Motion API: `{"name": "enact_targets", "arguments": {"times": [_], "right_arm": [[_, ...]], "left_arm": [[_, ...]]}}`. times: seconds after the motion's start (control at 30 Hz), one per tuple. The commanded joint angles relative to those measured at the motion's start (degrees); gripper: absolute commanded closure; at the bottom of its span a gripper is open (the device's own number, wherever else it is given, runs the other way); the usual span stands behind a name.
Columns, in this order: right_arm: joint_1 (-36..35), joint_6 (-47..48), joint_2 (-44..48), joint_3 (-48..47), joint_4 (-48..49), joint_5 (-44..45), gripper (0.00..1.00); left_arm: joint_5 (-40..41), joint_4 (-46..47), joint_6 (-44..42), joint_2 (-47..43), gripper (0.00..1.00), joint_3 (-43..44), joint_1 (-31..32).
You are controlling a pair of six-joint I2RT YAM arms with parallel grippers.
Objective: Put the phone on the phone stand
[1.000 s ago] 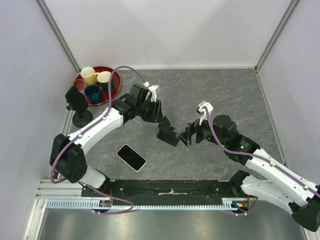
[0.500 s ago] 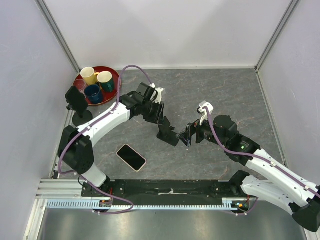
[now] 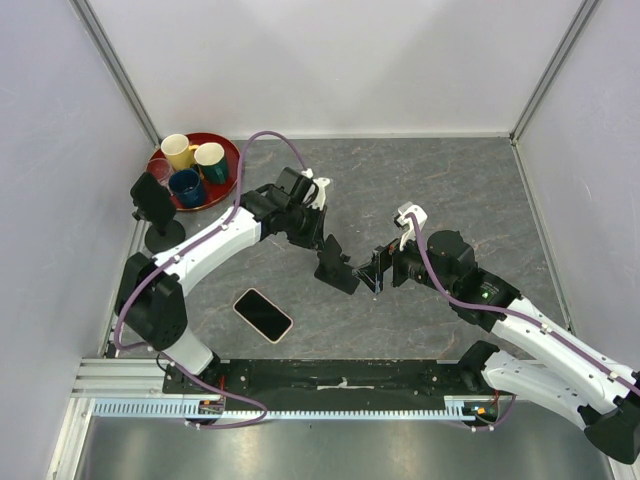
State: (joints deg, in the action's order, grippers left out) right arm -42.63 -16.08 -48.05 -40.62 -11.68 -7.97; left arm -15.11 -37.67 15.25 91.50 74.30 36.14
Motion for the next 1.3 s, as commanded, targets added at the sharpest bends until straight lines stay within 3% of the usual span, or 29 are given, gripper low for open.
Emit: {"name": "enact_targets", "arguments": {"times": [0.0, 0.43, 0.73, 0.97, 1.07, 1.27], "right_arm": [[0.18, 0.34, 0.68, 0.54, 1.84, -0.65, 0.02], [0.09, 0.25, 0.50, 0.81, 2.28, -1.26, 0.02], [0.18, -0.45, 1.21, 1.07, 2.45, -3.10, 0.02], [0.18, -1.24, 0.68, 1.68, 4.03, -6.09, 0.02], [0.18, -1.67, 0.59, 1.77, 4.56, -8.02, 0.02], [0.01, -2.38, 1.21, 1.42, 4.91, -11.54, 0.02]], "left_arm": [[4.82, -1.79, -2.85, -2.38, 0.98, 0.67, 0.86], [20.20, -3.28, -1.54, -16.35, 0.98, -3.99, -0.54], [23.37, -10.75, -0.39, -27.60, 0.98, -7.50, -14.59], [25.31, -18.83, -3.81, -34.11, 0.98, -8.74, -31.01], [24.87, -18.41, -6.62, -35.86, 0.98, -10.40, -37.86], [24.79, -11.81, -10.14, -35.96, 0.98, -14.80, -45.09]]}}
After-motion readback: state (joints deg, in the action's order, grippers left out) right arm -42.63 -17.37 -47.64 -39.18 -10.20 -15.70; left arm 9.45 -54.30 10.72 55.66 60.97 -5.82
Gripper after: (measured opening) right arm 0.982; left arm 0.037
